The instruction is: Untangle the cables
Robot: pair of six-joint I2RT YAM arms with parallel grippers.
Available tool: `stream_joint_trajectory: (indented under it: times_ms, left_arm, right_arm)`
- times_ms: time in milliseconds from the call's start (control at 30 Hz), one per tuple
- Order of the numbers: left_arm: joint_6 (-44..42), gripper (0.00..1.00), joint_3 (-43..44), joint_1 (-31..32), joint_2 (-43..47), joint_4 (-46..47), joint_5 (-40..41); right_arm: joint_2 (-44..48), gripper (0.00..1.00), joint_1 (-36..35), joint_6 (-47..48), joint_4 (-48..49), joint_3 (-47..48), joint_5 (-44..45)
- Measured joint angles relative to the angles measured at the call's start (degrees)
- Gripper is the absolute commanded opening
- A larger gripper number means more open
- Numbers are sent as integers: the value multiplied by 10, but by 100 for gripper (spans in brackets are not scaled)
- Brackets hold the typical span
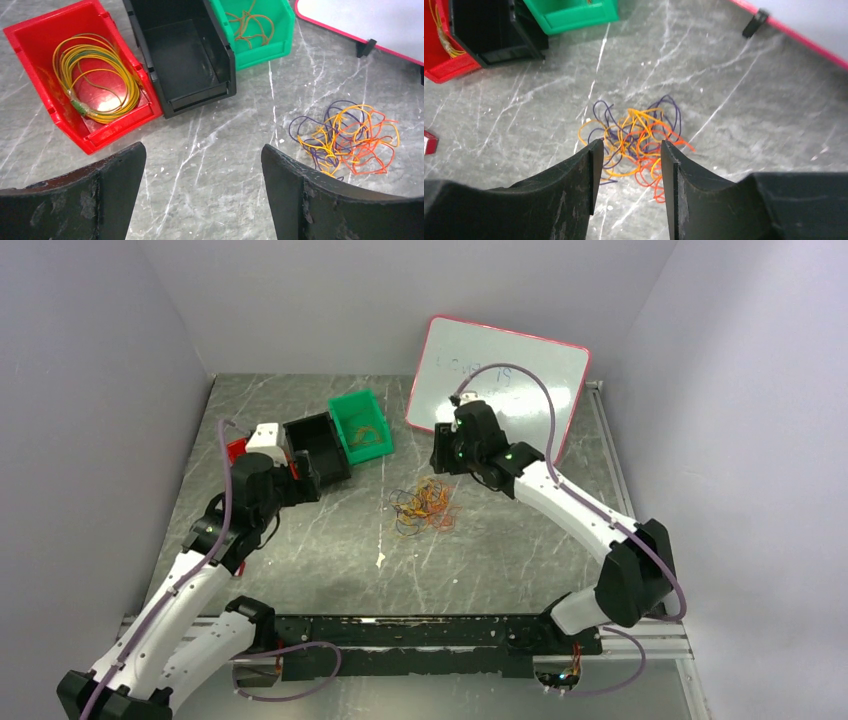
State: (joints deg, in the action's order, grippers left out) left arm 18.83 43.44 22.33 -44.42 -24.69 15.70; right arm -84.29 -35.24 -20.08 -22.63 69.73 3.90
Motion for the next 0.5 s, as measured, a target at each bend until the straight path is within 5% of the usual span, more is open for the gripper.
stream_joint_trajectory:
  times_ms: [500]
  left_arm:
    - [10,88,-10,0,-3,15,-65]
  right_arm:
    - [-29,41,-12,-80,-37,-49,15]
